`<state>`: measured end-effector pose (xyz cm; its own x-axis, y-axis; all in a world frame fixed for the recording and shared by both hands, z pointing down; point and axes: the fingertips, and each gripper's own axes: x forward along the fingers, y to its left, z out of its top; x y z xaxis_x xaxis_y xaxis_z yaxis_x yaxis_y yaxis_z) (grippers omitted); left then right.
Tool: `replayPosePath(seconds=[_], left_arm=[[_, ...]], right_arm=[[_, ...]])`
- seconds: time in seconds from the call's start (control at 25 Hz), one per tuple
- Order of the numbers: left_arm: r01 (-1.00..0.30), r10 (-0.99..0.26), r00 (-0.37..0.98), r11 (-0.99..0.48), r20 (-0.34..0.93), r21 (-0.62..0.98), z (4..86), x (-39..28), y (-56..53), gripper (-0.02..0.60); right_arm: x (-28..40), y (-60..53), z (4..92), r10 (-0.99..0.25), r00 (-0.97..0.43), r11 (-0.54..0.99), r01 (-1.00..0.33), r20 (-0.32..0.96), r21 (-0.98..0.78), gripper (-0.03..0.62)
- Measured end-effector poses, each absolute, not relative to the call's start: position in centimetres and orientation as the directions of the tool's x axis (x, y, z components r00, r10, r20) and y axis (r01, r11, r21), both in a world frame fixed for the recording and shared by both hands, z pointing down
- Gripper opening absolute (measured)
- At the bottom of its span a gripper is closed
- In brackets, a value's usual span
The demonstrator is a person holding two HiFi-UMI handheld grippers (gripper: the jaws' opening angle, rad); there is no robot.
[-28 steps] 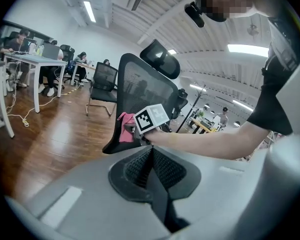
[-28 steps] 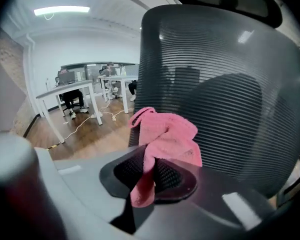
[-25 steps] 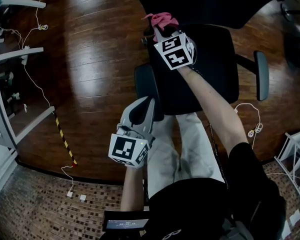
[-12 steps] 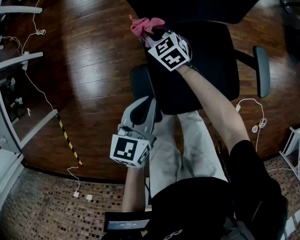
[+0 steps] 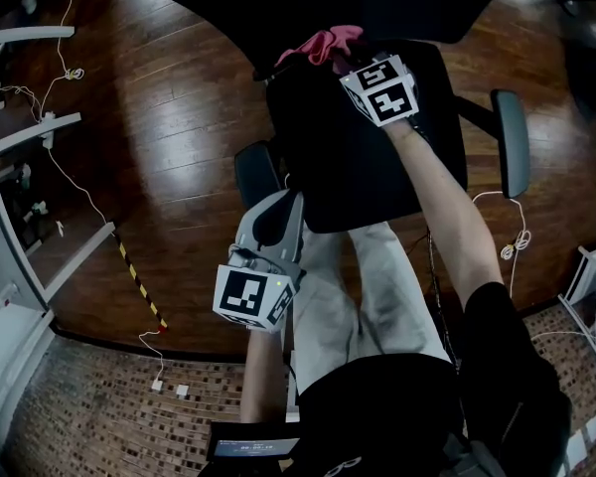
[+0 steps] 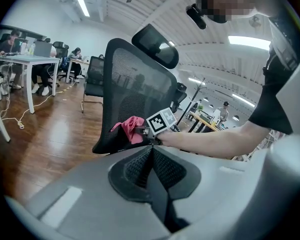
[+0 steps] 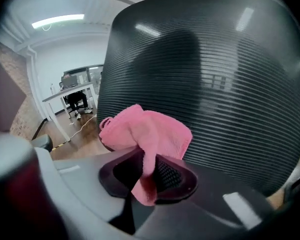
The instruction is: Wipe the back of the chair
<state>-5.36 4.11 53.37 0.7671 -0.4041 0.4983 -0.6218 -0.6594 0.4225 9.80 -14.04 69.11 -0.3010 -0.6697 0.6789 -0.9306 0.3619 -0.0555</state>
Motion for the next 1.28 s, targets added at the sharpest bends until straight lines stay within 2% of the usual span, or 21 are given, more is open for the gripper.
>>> replayPosePath(seconds=[0.56, 0.96, 1.12, 1.28], left_arm=[[-0.586, -0.349, 0.783, -0.692, 0.515, 0.421, 53.9, -0.1, 3.9, -0.006], [-0.581, -0.344, 0.785, -0.696, 0.514, 0.422, 53.9, 0.8, 5.1, -0.006], [-0.606, -0.359, 0.769, -0.673, 0.528, 0.424, 53.8, -0.2, 4.8, -0.006], [-0.629, -0.387, 0.757, -0.651, 0.527, 0.425, 54.0, -2.2, 5.3, -0.006]], right_arm=[[27.4, -10.9, 71.3, -0.663, -0.017, -0.007, -1.0, 0.748, -0.029, 0.054], [35.7, -6.8, 72.5, -0.548, 0.207, -0.313, -0.949, 0.81, 0.031, 0.054], [36.6, -6.4, 73.1, -0.54, 0.259, -0.41, -0.912, 0.801, 0.018, 0.054], [34.0, -7.5, 73.4, -0.566, 0.222, -0.361, -0.933, 0.794, 0.004, 0.051]])
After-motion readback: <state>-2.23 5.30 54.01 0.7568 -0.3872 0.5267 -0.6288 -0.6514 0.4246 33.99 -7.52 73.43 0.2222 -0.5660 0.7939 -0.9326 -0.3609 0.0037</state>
